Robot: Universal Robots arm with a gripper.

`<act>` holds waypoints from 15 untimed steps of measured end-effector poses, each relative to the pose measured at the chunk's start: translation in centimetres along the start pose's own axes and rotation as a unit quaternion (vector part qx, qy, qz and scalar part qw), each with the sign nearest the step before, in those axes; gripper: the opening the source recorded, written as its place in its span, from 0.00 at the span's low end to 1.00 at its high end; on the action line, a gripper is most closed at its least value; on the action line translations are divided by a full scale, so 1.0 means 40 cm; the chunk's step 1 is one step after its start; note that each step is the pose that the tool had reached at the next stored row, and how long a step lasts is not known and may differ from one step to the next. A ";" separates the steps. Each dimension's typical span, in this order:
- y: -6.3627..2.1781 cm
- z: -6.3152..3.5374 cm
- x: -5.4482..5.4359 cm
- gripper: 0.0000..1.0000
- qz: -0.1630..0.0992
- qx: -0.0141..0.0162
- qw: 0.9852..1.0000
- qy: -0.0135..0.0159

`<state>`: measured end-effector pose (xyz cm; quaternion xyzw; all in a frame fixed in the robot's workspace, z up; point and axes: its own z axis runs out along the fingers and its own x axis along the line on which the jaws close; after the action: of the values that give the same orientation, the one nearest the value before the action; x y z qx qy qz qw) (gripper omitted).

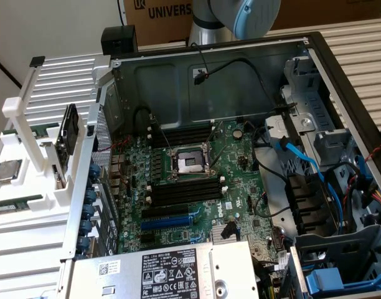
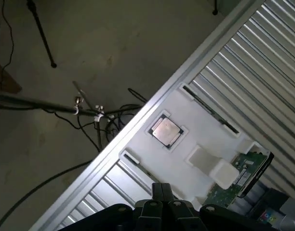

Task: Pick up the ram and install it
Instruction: 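Pick up the ram and move it above insertion slot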

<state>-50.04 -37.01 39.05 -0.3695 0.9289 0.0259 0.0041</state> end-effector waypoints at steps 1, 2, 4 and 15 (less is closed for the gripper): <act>0.000 0.000 0.000 0.11 -0.009 0.000 1.000 0.000; 0.000 0.000 0.000 0.11 -0.018 0.000 1.000 0.001; 0.000 0.000 0.000 0.11 -0.036 -0.001 0.999 0.002; 0.000 0.000 0.000 0.11 -0.136 -0.002 0.991 0.005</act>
<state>-50.04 -37.01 39.04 -0.4928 0.8697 0.0255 0.0021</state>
